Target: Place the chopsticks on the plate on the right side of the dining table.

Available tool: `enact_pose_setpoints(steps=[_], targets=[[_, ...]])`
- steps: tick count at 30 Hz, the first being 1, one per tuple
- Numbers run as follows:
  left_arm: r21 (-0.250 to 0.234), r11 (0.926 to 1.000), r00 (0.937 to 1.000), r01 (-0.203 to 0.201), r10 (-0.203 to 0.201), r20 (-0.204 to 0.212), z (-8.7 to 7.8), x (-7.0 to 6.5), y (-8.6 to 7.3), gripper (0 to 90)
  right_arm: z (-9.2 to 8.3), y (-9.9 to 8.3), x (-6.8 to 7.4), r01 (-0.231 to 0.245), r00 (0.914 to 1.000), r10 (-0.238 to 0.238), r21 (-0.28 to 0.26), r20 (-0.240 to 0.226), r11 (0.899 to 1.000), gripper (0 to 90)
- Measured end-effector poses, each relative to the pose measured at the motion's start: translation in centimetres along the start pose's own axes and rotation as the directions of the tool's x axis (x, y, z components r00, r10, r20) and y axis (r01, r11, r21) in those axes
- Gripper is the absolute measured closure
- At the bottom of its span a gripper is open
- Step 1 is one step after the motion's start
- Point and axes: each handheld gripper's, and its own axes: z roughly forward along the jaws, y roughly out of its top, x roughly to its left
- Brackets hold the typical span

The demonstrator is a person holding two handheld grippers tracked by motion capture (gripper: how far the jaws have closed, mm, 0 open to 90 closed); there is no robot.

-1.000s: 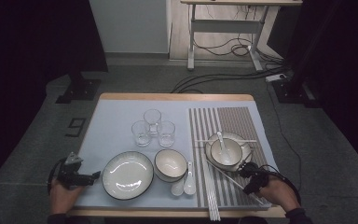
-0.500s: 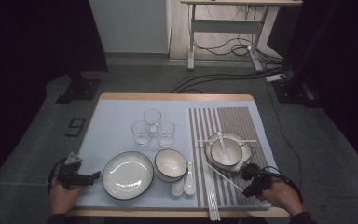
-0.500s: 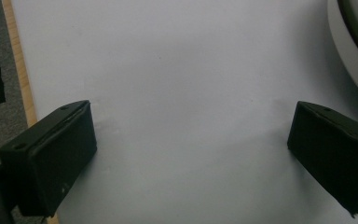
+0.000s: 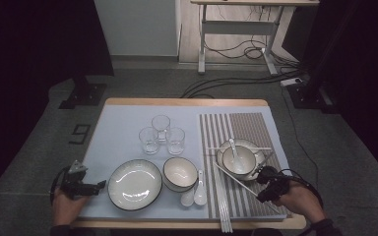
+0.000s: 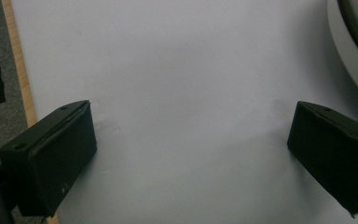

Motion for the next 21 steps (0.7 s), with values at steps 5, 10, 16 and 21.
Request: enact_pose_setpoints(steps=[5,10,16,21], targets=[[0.000,1.0000,1.0000,0.000,0.000,0.000,0.0,0.0,0.0,0.9,-0.6,0.2,-0.5,-0.013,0.9998,0.013,-0.008,0.014,1.000,84.3],[0.000,1.0000,1.0000,0.000,0.000,0.000,0.0,0.0,0.0,0.9,-0.9,0.2,-1.3,-0.036,0.9991,0.037,-0.015,0.023,0.999,84.3],[0.000,1.0000,1.0000,0.000,0.000,0.000,0.0,0.0,0.0,0.9,-1.6,0.1,-2.6,-0.074,0.9963,0.075,-0.029,0.042,0.997,84.3],[0.000,1.0000,1.0000,0.000,0.000,0.000,0.0,0.0,0.0,0.9,-2.0,0.1,-3.6,-0.099,0.9932,0.101,-0.032,0.059,0.995,84.3]])
